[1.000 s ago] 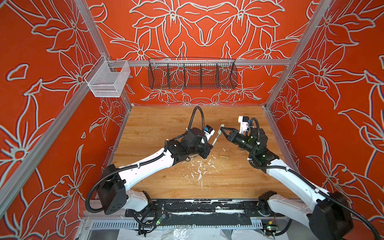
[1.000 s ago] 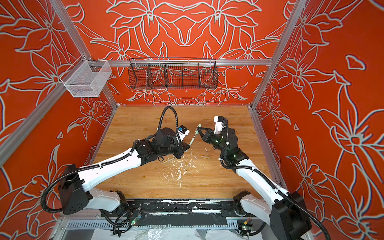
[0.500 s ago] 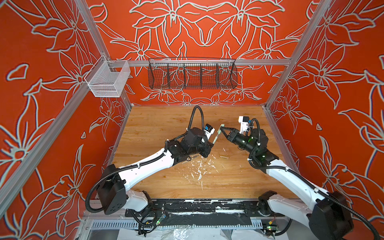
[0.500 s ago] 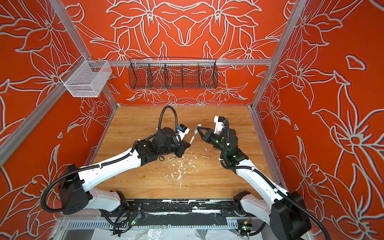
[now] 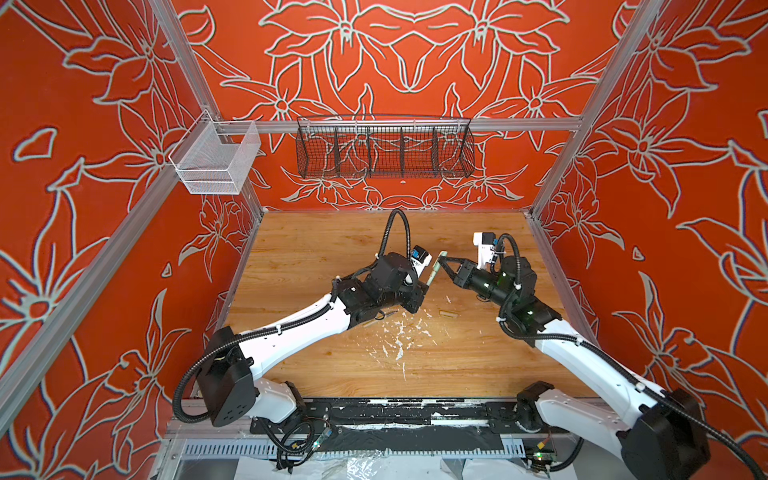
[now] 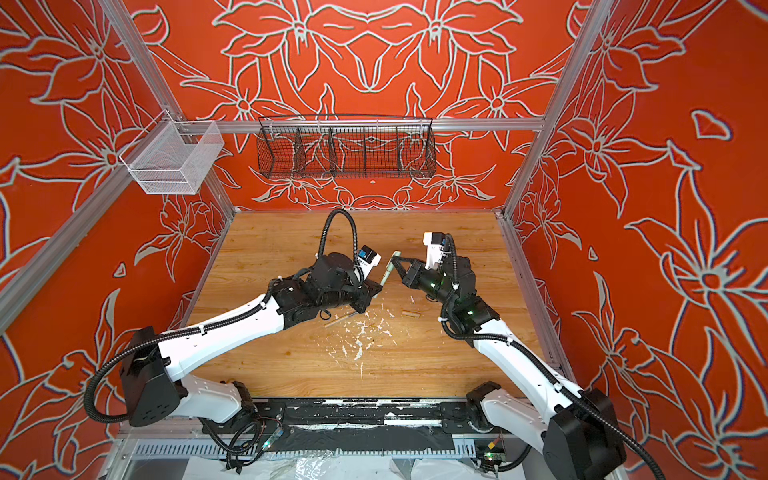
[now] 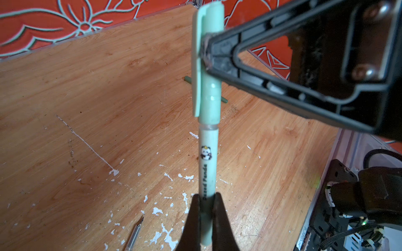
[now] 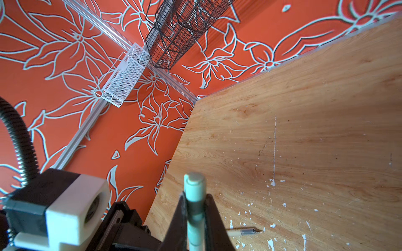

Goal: Insert the pens into the pen caps
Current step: 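Push the cap down the pen with the right gripper while the left holds, then press the cap down with the right gripper while the left holds the pen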

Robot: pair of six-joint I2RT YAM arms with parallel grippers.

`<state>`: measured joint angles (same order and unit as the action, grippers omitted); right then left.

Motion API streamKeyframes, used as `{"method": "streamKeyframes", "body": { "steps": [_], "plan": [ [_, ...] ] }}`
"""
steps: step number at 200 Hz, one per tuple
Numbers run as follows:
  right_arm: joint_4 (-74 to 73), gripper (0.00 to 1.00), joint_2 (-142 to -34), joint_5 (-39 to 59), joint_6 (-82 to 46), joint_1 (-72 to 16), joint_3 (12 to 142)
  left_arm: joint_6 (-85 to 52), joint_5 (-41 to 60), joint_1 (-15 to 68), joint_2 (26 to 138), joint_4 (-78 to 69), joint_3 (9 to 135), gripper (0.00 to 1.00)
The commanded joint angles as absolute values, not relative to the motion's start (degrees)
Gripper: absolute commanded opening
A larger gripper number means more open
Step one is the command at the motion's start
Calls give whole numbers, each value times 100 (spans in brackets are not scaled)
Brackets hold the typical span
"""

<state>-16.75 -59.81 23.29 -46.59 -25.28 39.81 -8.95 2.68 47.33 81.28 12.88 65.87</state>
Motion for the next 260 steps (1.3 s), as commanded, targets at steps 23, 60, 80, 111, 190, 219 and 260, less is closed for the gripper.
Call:
{"method": "streamKeyframes", "body": {
  "steps": [23, 60, 80, 111, 190, 219, 260],
  "plan": [
    [-1303, 33, -5940, 2803, -4437, -2681, 4287, -800, 309, 4712, 8023, 823, 6675, 0],
    [-984, 46, -5623, 2532, -4233, -2646, 4516, -782, 343, 4707, 7787, 735, 6359, 0],
    [-845, 48, -5498, 2553, -4167, -2603, 4623, -765, 358, 4711, 7661, 738, 6276, 0],
    [-370, 52, -5514, 2651, -3904, -2475, 4831, -754, 503, 4711, 7498, 809, 6267, 0],
    [-1500, 52, -5813, 3826, -3952, -2452, 4595, -765, 936, 4711, 7319, 809, 6179, 0],
    [-1562, 49, -5986, 4038, -3943, -2452, 4634, -773, 1084, 4711, 7360, 792, 6252, 0],
    [-1463, 48, -6020, 4029, -3867, -2452, 4652, -743, 1119, 4711, 7367, 832, 6328, 0]
  ]
}}
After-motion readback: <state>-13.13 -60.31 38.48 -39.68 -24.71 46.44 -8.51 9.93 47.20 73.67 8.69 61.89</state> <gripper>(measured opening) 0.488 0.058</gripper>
